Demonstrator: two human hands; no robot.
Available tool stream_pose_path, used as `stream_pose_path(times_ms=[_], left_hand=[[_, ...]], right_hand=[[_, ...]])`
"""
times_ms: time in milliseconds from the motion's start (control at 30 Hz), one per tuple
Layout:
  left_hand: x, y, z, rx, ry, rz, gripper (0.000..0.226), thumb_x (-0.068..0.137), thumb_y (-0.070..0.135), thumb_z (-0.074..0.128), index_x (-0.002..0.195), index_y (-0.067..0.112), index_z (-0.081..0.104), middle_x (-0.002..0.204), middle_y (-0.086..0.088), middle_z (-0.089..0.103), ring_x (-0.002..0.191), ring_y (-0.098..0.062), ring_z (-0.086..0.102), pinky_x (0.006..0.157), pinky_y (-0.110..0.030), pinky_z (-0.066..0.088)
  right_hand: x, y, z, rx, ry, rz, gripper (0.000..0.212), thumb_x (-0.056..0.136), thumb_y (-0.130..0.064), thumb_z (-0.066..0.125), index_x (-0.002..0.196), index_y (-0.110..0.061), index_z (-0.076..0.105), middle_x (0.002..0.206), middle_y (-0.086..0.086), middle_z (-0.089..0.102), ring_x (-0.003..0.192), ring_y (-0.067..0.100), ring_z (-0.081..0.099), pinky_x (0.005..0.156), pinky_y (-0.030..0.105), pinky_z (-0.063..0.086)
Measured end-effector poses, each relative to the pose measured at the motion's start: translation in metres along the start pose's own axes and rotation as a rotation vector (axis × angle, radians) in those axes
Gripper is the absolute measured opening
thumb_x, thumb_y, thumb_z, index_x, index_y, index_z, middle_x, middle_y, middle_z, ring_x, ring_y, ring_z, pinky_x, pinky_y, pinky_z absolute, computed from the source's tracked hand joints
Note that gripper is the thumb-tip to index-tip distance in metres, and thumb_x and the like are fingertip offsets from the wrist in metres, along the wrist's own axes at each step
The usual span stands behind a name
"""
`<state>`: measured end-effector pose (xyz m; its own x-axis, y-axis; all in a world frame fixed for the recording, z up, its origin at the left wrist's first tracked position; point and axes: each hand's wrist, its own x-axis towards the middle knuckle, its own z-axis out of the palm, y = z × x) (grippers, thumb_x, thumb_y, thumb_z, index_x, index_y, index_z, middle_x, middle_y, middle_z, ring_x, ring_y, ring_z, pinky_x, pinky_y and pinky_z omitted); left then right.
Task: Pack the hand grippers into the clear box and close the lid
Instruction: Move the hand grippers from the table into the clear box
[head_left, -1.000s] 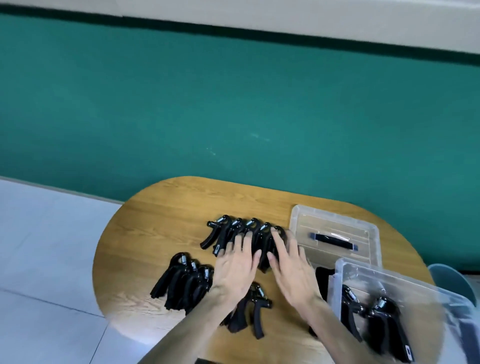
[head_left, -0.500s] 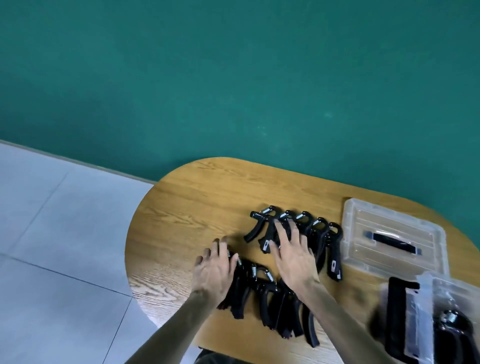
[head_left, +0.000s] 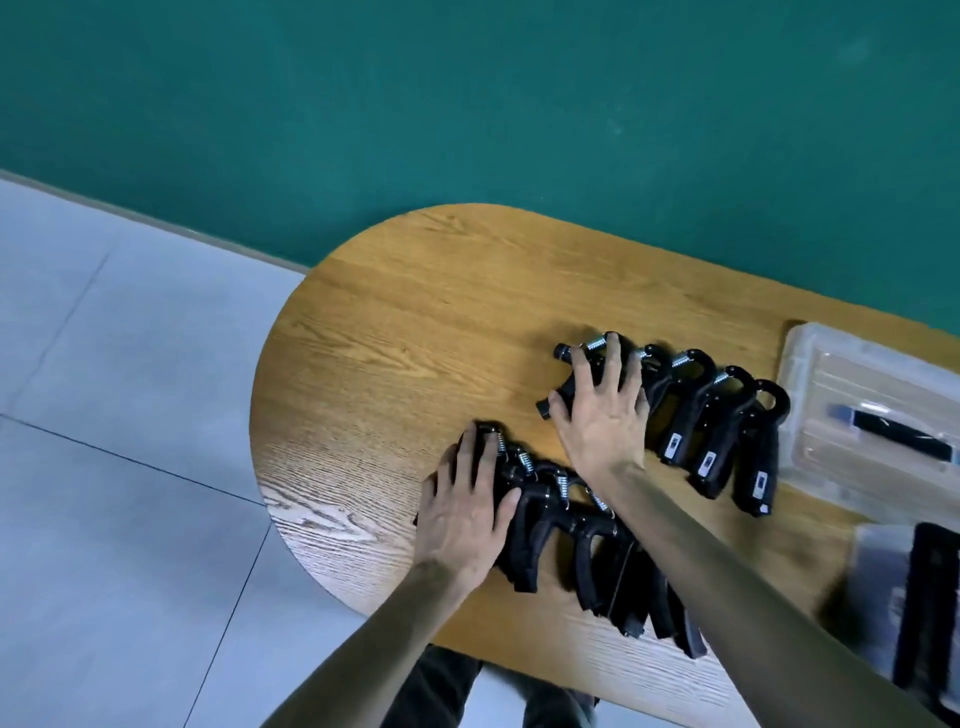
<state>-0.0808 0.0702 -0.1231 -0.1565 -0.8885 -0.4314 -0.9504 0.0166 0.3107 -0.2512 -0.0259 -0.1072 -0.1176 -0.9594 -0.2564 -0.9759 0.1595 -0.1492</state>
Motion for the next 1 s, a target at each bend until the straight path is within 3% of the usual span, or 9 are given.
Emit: stream_pose_path(times_ms=[200,367,600,700,800,1000], left_hand=[[0.003,-0.006,0.010,-0.062,0.058,0.015,0.069,0.102,0.055,0.021,0.158,0.027,-0.009,0.166,0.001,-0.020,0.137,-0.030,0.033,0.112,-0.052,0.033],[0.005,-0.011,0.006,-0.067,0.024,0.026,0.071,0.102,0.047,0.029,0.157,0.030,-0.013,0.165,0.004,-0.023,0.134,-0.029,0.032,0.112,-0.052,0.033],[0.010,-0.017,-0.001,-0.027,-0.024,0.063,0.070,0.103,0.047,0.028,0.154,0.033,-0.018,0.164,0.005,-0.025,0.137,-0.029,0.028,0.113,-0.049,0.034],[0.011,-0.019,-0.001,-0.022,-0.032,0.082,0.069,0.104,0.046,0.027,0.154,0.032,-0.019,0.163,0.003,-0.026,0.138,-0.030,0.026,0.115,-0.048,0.032],[0.010,-0.018,0.001,-0.007,-0.026,0.069,0.071,0.104,0.043,0.029,0.154,0.030,-0.020,0.163,0.000,-0.028,0.137,-0.030,0.026,0.114,-0.048,0.032],[0.006,-0.006,-0.007,-0.071,0.046,0.013,0.074,0.103,0.040,0.032,0.155,0.030,-0.020,0.161,0.003,-0.033,0.117,-0.017,0.025,0.105,-0.036,0.031]], right_hand=[[0.019,-0.011,0.026,-0.021,0.016,0.100,0.081,0.093,-0.044,0.055,0.158,-0.022,0.012,0.165,0.015,-0.014,0.149,0.046,-0.010,0.115,0.064,0.024],[0.019,-0.022,0.026,0.007,-0.015,0.112,0.093,0.087,-0.030,0.065,0.159,-0.022,0.006,0.164,0.014,-0.019,0.149,0.044,-0.014,0.116,0.064,0.021],[0.015,-0.020,0.031,-0.068,-0.022,0.118,0.094,0.091,-0.018,0.063,0.159,-0.021,-0.001,0.163,0.014,-0.022,0.149,0.049,0.001,0.113,0.060,0.031],[0.013,-0.018,0.027,-0.121,-0.003,0.094,0.091,0.090,-0.008,0.060,0.159,-0.021,0.002,0.165,0.016,-0.015,0.148,0.048,0.012,0.110,0.059,0.036],[0.006,-0.013,0.020,-0.120,-0.005,0.054,0.087,0.089,-0.012,0.063,0.159,-0.018,0.012,0.166,0.016,-0.007,0.147,0.048,0.019,0.106,0.059,0.038],[-0.022,0.003,0.002,-0.139,0.024,-0.010,0.086,0.087,-0.017,0.064,0.159,-0.016,0.016,0.167,0.015,-0.003,0.147,0.045,0.019,0.104,0.056,0.038]])
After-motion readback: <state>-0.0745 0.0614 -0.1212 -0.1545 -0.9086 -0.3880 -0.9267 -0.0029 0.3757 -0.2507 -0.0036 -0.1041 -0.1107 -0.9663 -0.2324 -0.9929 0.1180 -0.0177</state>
